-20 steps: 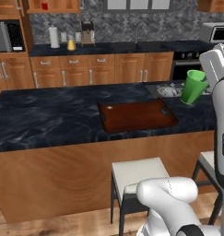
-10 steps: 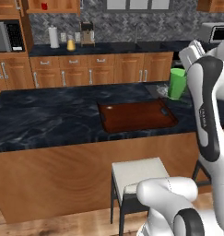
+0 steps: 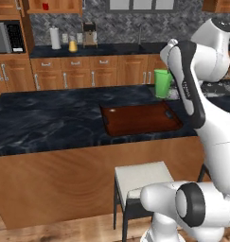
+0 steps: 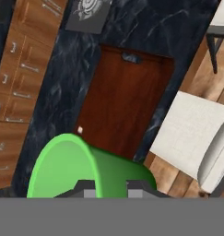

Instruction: There is a tray on the dining counter. Grab the cup, mug, and pitcher and place them on the tray. The pitcher may be placed next to the tray if it cannot fit the tray.

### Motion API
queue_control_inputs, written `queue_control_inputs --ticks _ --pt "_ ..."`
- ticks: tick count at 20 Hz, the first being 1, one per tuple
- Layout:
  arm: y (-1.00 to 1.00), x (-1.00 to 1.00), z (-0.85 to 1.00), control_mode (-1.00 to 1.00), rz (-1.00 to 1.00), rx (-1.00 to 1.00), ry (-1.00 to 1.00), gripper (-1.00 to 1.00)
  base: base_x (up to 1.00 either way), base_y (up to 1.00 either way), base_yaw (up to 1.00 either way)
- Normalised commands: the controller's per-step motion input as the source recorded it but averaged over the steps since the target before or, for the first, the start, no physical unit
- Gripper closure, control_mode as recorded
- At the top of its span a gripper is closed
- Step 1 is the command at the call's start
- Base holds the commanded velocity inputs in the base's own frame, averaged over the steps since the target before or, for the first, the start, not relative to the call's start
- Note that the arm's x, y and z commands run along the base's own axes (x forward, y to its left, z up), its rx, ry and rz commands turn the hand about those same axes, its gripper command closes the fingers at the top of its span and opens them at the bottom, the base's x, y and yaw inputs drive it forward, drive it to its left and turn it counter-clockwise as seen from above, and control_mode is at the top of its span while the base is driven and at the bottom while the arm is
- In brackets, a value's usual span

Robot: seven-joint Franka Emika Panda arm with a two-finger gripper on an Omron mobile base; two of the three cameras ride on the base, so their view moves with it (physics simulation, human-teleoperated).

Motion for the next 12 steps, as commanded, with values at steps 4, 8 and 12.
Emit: queue_control_inputs --ticks 4,8,12 --pt "0.33 0.44 -0.32 -1.00 0.04 0.00 0.02 1.00 0.00 0.00 0.00" --pt "0.25 0.44 -0.19 -1.00 0.02 0.00 0.00 1.00 0.00 0.00 0.00" --pt "0.13 0.45 -0.17 -1.00 0.02 0.00 0.00 1.00 0.00 0.00 0.00"
